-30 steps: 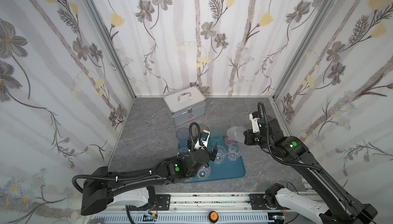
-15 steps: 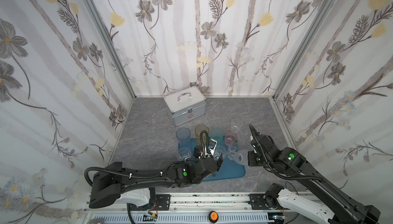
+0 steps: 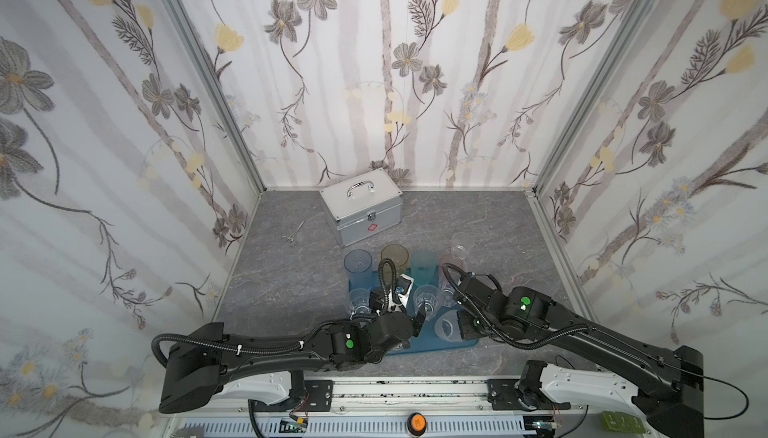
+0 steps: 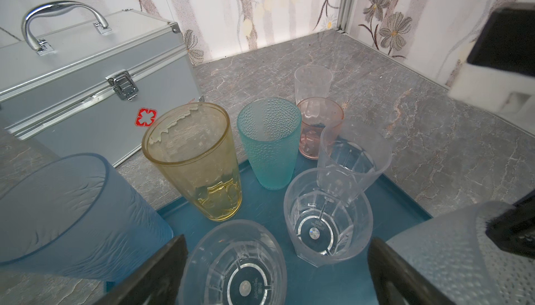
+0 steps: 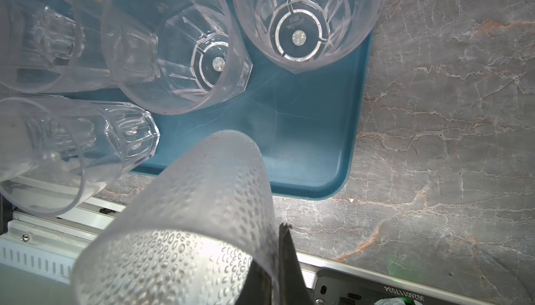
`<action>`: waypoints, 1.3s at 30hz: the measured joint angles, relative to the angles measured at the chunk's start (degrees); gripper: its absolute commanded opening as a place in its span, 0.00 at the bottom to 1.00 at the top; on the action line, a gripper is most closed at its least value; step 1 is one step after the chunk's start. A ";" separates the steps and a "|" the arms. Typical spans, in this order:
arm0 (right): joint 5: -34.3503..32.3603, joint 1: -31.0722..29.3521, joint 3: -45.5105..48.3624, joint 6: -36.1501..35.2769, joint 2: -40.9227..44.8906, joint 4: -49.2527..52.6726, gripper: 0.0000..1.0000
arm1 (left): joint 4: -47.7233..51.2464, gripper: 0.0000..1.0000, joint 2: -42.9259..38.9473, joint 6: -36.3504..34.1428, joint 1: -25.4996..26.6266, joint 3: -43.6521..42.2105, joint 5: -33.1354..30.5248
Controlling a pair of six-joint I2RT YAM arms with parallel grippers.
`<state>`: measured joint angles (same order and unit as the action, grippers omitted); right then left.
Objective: Place the glasses into the tray
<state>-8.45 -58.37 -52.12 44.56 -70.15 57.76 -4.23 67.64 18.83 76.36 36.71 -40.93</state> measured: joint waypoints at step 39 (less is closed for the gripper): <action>4.22 11.58 -13.14 -9.46 -7.89 -6.82 0.37 | 0.04 1.00 -2.89 -0.79 -3.26 -2.80 0.15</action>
<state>-4.23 -46.78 -65.25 35.09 -78.04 50.94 -4.19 64.75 18.04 73.10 33.91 -40.77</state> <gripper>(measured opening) 0.361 0.997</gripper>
